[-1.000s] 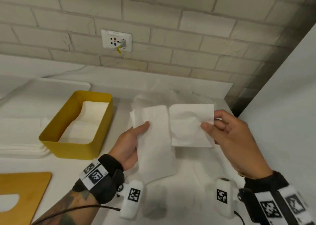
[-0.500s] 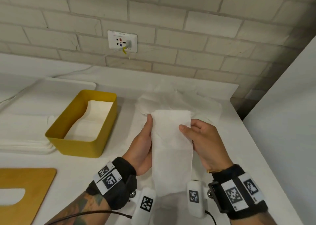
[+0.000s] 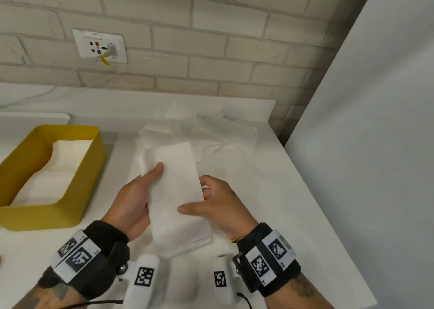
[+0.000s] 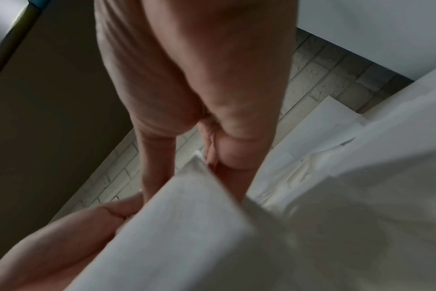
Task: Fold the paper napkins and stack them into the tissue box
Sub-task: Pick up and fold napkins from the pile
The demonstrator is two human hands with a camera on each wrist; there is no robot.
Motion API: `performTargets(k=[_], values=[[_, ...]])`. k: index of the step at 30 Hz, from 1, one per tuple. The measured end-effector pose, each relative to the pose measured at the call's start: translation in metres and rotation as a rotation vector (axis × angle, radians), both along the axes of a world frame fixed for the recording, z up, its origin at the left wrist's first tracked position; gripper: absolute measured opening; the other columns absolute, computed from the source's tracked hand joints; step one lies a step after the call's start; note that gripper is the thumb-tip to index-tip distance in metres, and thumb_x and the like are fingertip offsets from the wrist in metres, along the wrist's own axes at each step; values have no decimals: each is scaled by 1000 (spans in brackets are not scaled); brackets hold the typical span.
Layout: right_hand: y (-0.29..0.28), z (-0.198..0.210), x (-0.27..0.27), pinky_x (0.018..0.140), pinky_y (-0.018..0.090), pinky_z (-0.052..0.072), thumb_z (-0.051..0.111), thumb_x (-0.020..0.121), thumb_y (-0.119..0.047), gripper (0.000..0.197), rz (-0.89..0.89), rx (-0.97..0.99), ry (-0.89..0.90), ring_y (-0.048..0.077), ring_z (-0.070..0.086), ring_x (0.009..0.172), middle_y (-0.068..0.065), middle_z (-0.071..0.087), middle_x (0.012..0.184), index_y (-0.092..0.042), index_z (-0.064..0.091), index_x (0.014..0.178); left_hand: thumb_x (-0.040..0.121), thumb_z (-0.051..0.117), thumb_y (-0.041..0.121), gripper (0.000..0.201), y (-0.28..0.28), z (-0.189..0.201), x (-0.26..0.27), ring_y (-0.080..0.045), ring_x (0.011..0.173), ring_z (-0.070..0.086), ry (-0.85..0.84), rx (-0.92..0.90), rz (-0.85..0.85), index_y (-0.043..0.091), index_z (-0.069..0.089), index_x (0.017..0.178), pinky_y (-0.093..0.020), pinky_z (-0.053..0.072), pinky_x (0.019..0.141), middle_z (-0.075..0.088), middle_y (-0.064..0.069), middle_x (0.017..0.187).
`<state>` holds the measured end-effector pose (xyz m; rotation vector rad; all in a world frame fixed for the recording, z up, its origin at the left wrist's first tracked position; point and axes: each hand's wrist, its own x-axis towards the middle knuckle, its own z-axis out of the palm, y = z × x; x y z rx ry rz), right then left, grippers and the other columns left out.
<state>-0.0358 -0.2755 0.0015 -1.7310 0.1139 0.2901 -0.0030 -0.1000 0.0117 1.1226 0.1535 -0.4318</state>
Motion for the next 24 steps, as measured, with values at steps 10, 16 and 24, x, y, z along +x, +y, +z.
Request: performTargets(k=[10, 16, 24], values=[[-129, -5, 4, 46, 21, 46, 73, 90, -31, 28, -439, -414, 249, 13, 65, 54, 8, 75, 78, -4, 70, 97, 98, 60, 35, 40, 13, -6, 2, -25, 110, 73, 18, -22, 107, 13, 65, 131, -46, 50, 99, 75, -8, 121], [-127, -15, 14, 43, 17, 36, 80, 81, -44, 40, -357, -473, 289, 9, 45, 40, 1, 56, 58, -10, 63, 70, 99, 58, 35, 38, 15, -6, -3, -23, 106, 74, 49, -23, 123, 14, 66, 129, -45, 51, 95, 75, -8, 120], [-102, -6, 27, 61, 22, 42, 82, 82, -27, 33, -256, -433, 129, 12, 55, 70, -2, 57, 74, -16, 55, 66, 100, 56, 32, 29, 18, -1, -9, -22, 97, 76, 55, -21, 131, 17, 68, 122, -45, 52, 89, 77, -6, 114]])
